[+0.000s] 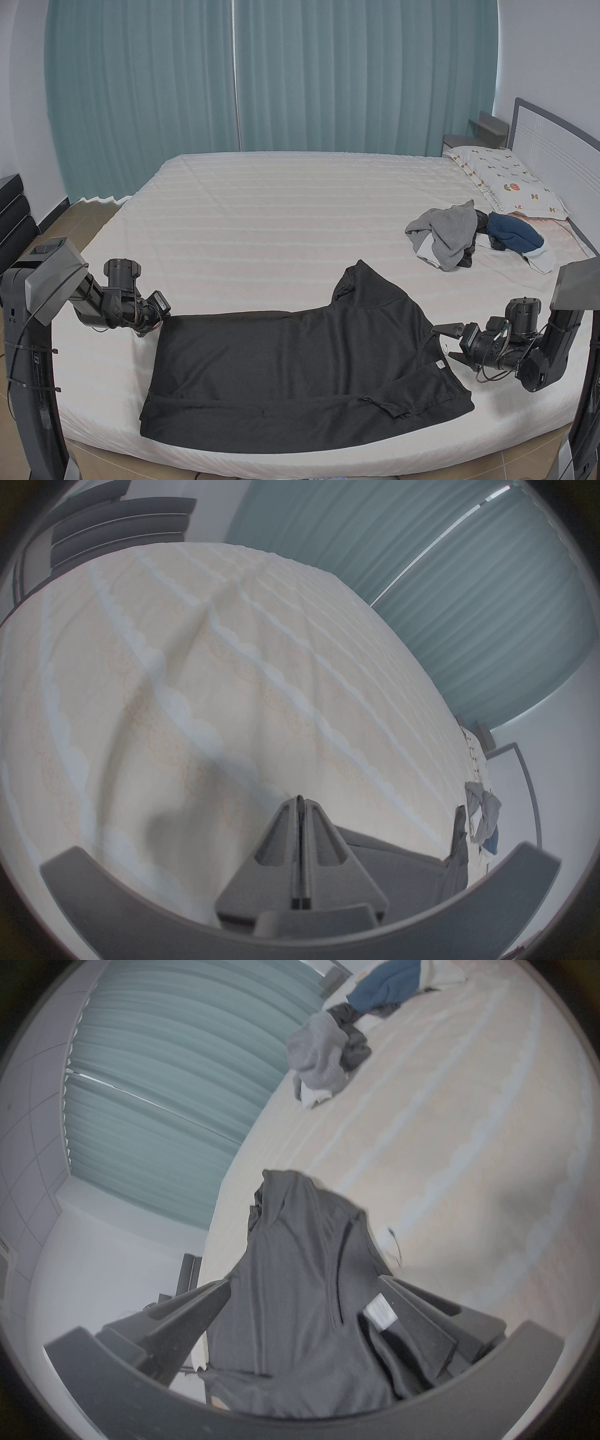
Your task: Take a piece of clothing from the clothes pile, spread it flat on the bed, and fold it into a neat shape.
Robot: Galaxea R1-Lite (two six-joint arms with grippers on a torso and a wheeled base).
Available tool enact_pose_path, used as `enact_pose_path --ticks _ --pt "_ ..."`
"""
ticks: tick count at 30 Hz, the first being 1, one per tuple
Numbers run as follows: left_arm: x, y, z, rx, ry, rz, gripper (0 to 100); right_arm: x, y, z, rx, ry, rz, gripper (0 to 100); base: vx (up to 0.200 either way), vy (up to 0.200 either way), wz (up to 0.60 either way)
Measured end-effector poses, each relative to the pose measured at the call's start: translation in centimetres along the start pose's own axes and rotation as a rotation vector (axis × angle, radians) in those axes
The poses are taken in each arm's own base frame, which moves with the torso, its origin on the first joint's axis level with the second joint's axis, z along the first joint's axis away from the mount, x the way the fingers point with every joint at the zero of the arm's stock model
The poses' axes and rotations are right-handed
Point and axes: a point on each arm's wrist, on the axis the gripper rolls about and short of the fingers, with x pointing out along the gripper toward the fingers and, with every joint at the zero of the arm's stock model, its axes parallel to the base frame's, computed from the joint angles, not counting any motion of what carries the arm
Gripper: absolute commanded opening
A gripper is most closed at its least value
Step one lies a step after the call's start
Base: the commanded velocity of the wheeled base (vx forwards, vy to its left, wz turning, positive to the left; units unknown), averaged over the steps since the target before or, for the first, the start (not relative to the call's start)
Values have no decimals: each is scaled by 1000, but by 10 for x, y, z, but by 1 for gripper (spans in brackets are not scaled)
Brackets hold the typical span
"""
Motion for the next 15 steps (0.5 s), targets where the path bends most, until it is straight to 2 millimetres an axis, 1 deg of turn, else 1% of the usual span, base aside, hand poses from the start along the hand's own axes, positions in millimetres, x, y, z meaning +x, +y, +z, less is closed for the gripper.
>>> enact_pose_path --ticks 2,4,7,12,15 --pt "-3 -2 2 -19 -9 -4 0 7 7 6 -17 -28 2 100 0 0 0" --pt "-5 -4 4 -29 -15 -8 0 13 13 9 -24 -26 -1 100 0 0 0" --pt "-9 -7 7 -41 -25 -15 0 27 26 18 -39 -11 -14 100 0 0 0" --pt "-14 -9 9 -54 -34 -19 0 52 53 43 -111 -25 -24 100 0 0 0" --pt "-16 -10 10 -66 -38 -19 0 66 66 52 -164 -33 -30 100 0 0 0"
